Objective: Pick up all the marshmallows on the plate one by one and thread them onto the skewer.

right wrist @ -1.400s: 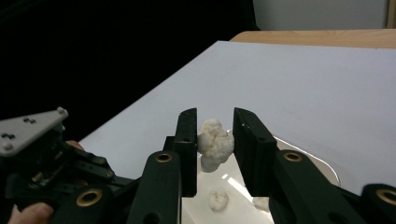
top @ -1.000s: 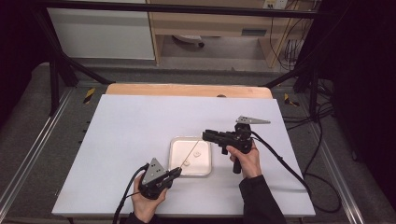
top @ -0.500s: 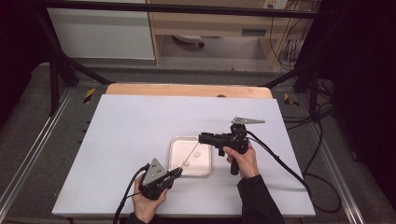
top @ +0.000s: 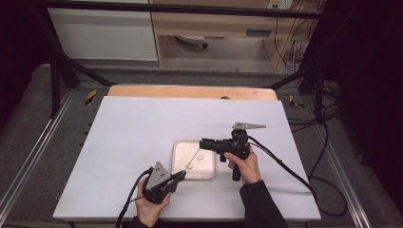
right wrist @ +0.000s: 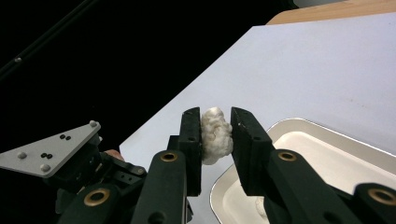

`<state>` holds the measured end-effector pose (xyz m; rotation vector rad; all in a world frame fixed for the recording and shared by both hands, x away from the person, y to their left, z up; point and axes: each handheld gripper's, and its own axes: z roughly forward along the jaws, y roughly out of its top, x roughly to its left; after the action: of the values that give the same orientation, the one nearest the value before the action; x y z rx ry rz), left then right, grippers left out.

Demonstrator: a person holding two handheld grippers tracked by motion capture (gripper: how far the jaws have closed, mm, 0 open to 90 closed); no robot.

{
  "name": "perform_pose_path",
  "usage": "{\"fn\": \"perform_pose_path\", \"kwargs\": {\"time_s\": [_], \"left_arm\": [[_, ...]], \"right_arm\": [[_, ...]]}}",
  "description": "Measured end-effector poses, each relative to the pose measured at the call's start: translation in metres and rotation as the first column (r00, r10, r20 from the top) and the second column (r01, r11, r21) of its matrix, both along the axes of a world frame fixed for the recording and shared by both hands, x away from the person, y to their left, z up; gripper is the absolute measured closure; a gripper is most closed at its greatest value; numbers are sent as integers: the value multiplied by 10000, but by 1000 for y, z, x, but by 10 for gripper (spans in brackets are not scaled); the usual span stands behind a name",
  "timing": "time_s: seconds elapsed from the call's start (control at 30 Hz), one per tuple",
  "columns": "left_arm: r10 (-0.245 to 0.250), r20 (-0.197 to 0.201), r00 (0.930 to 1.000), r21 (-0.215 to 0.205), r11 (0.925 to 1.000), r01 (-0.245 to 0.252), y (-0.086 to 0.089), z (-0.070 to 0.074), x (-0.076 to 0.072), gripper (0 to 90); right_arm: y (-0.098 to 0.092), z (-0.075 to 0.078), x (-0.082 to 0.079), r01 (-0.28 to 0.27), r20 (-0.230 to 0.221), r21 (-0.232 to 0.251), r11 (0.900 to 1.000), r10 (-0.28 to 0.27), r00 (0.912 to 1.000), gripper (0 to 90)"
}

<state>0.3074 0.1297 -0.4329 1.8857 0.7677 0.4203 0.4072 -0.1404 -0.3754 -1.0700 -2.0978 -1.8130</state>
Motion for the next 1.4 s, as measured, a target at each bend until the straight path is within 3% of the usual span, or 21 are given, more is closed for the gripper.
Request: {"fn": "perform_pose_path", "kwargs": {"time_s": [0.47,1.4], "left_arm": [[-123,-146,9998,344,9993,128,-5,-5,2,887],[-261,-339,9991,561,9980,279,-12,-8,4,888]], "right_arm": [[3,-12,-5,1,-48,-186,9998,-2,10000,783],[2,-19,-15,-14,-102,-541,9985,9,9999,809]]}}
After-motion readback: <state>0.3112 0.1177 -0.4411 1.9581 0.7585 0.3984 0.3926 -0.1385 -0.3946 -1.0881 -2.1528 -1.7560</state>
